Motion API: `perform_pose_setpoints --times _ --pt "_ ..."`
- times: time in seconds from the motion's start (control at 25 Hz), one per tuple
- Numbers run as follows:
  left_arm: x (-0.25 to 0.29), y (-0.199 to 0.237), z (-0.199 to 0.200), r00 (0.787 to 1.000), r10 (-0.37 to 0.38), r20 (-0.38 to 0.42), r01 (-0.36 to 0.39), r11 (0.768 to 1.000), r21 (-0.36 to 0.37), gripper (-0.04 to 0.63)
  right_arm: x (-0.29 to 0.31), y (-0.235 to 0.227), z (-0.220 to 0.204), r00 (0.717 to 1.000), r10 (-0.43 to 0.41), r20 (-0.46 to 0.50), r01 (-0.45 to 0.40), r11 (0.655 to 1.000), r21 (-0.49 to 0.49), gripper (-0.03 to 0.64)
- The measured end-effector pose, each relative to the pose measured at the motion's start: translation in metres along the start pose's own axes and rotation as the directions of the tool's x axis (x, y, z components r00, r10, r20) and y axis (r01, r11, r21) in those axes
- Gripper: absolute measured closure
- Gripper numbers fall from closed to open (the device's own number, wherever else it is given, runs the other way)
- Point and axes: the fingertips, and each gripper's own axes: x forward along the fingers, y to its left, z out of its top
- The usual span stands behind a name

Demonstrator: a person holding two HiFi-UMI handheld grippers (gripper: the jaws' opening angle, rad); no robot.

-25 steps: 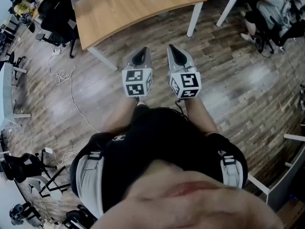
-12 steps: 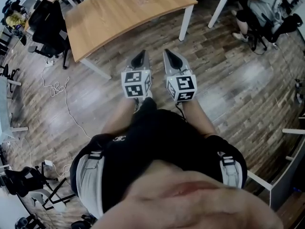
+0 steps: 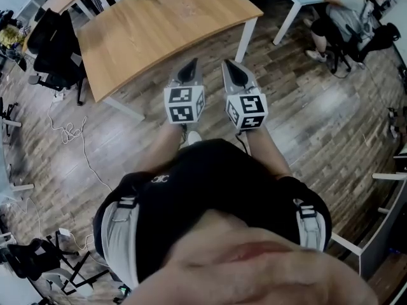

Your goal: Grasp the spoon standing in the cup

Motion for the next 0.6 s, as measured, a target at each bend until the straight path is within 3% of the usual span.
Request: perform_pose_setpoints --times 0.36,0.6 --pt "0.054 0.095 0.018 0.999 0.040 0.022 -0.039 0.999 -0.023 0.583 0.119 0.026 0.003 0.997 0.079 -0.022 -0.080 0.997 -0.022 0.617" --pt "0.085 0.151 0.022 0.999 0.045 0.021 -0.045 0.999 -0.023 0.583 0.183 0.031 -0.004 0.996 0.077 -0.032 -0.077 0.997 0.018 0.617"
